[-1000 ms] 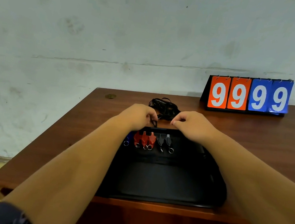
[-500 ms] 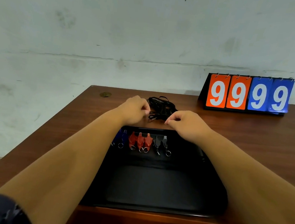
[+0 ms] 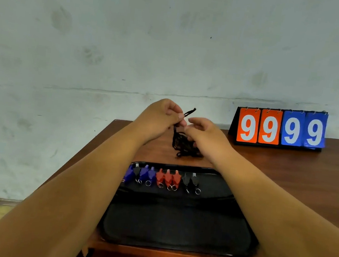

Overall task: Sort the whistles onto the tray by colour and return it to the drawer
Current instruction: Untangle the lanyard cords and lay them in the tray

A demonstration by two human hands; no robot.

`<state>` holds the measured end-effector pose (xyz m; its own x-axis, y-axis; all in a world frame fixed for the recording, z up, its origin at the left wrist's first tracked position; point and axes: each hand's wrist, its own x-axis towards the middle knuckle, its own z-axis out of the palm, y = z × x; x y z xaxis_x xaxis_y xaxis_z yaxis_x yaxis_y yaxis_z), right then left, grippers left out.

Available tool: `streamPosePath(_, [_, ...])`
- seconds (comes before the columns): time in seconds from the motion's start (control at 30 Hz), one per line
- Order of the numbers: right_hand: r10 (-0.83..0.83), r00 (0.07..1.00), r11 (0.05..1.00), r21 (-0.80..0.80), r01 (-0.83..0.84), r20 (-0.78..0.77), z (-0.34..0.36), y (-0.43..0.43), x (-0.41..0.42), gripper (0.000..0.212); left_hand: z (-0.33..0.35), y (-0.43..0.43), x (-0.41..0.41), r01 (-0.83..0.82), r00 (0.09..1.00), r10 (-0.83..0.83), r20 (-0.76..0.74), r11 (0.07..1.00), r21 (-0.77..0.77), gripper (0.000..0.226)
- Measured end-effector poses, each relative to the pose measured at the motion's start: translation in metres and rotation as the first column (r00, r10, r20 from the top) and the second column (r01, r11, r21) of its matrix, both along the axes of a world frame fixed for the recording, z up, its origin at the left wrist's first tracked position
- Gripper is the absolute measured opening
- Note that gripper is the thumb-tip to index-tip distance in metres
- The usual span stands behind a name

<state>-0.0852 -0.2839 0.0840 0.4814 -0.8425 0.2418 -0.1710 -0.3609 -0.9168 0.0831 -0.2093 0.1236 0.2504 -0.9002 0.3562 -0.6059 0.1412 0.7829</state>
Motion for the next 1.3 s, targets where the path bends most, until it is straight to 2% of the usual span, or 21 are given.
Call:
streamPosePath(0.13, [-0.060, 0.968, 0.996, 0.079, 0.042, 0.242, 0.033, 0.019, -0.009, 0.029, 0.016, 0.015, -0.007, 0.018, 0.998, -0.019, 0.055, 0.999, 0.027, 0.013])
streamPosePath(0.23, [-0.099, 0.976, 0.995, 0.021, 0.096, 0.196, 0.047, 0.024, -0.015, 0.014, 0.023, 0.026, -0.014, 0.030, 0.998, -0.032, 0.062, 0.999, 0.031, 0.014])
streamPosePath(0.3, [-0.124, 0.975, 0.992, 0.007, 0.125, 0.183, 0.052, 0.027, -0.019, 0.014, 0.026, 0.032, -0.017, 0.037, 0.997, -0.039, 0.069, 0.999, 0.040, 0.015])
streamPosePath(0.4, [-0.196, 0.944, 0.980, 0.025, 0.196, 0.267, 0.061, 0.025, -0.025, 0.016, 0.026, 0.040, -0.018, 0.034, 0.987, -0.046, 0.152, 0.996, 0.077, 0.016])
streamPosePath(0.53, [-0.296, 0.872, 0.955, 0.142, 0.261, 0.391, 0.069, 0.019, -0.041, 0.017, 0.022, 0.051, -0.010, -0.031, 0.964, -0.001, 0.267, 0.993, 0.115, 0.016])
streamPosePath(0.73, [-0.414, 0.806, 0.909, 0.236, 0.343, 0.424, 0.066, 0.009, -0.070, 0.018, 0.015, 0.076, 0.011, -0.113, 0.961, 0.072, 0.267, 0.983, 0.142, 0.019])
streamPosePath(0.87, [-0.483, 0.793, 0.873, 0.275, 0.402, 0.373, 0.051, 0.005, -0.086, 0.022, 0.003, 0.097, 0.030, -0.151, 0.956, 0.104, 0.275, 0.976, 0.154, 0.018])
streamPosePath(1.0, [-0.497, 0.830, 0.867, 0.189, 0.461, 0.255, 0.025, 0.013, -0.101, 0.019, -0.014, 0.121, 0.049, -0.176, 0.964, 0.129, 0.233, 0.966, 0.190, 0.020])
streamPosePath(1.13, [-0.492, 0.863, 0.865, 0.181, 0.468, 0.116, -0.003, 0.021, -0.111, 0.018, -0.035, 0.142, 0.064, -0.220, 0.957, 0.161, 0.242, 0.946, 0.239, 0.024])
streamPosePath(1.23, [-0.472, 0.881, 0.873, 0.124, 0.472, -0.031, -0.021, 0.035, -0.116, 0.015, -0.050, 0.157, 0.075, -0.232, 0.963, 0.179, 0.202, 0.933, 0.276, 0.025])
streamPosePath(1.3, [-0.473, 0.870, 0.873, 0.058, 0.484, -0.141, -0.034, 0.040, -0.118, 0.021, -0.057, 0.165, 0.077, -0.225, 0.968, 0.176, 0.181, 0.926, 0.302, 0.021])
